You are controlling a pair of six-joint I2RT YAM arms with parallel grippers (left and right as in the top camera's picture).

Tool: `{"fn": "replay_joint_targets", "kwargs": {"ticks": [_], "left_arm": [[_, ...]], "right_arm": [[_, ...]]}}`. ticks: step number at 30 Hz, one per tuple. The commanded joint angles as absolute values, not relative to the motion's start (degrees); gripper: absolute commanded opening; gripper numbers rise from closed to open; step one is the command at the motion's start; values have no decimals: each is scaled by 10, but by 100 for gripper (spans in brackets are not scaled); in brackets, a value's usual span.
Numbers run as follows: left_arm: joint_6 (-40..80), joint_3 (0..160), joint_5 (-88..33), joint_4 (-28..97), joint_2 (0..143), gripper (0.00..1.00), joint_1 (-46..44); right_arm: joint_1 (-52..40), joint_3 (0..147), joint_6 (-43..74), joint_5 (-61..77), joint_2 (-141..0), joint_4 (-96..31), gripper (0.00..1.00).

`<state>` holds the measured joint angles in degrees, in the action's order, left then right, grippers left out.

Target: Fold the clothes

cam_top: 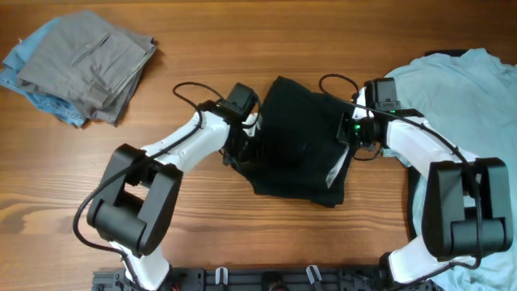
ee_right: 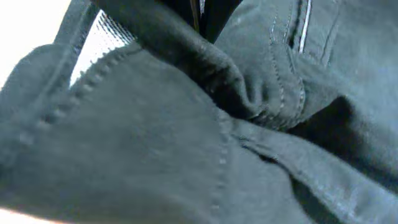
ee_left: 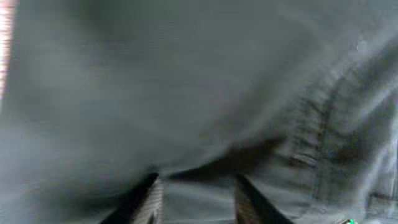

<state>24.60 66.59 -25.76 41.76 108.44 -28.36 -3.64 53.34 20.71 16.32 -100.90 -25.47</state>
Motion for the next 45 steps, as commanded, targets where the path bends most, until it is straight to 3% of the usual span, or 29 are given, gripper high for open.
{"fn": "replay_joint_targets", "kwargs": {"ticks": [1,3,5,8,11,17,22,26,28,30,34,35,38,42,45], "left_arm": [[239,660,-243,432,1086,11,-250],[212,660,-221,435,1086,6,-241],[212,660,-183,429,1086,13,-239],[214,660,-272,430,1086,4,-235],[215,658,-301,425,1086,4,-249],[383,626,-262,368,1150,4,-239],[397,637,-317,16,1179,4,-164],[365,717,-343,11,1179,4,-132],[310,776,-411,99,1178,16,-120],[266,808,-445,207,1174,38,-119],[193,811,-464,414,1170,68,-123],[174,805,-464,452,1170,81,-128],[169,772,-449,472,1170,100,-145],[249,708,-440,391,1170,100,-184],[398,662,-438,290,1171,100,-220]], "right_arm": [[-23,517,154,146,-961,-295,5],[-24,518,95,201,-884,-312,6],[-24,518,75,253,-812,-326,6],[-24,517,77,275,-752,-349,6],[-24,517,77,275,-741,-366,6],[-24,517,77,275,-743,-367,6],[-24,517,77,275,-743,-344,6],[-24,516,77,261,-757,-317,9],[-24,516,82,237,-781,-304,10],[-24,516,112,191,-818,-291,5],[-24,516,159,133,-928,-277,4],[-24,516,182,138,-965,-277,4],[-24,516,182,166,-1016,-273,4],[-24,516,181,166,-1027,-272,4],[-24,516,181,166,-1027,-272,4]]}}
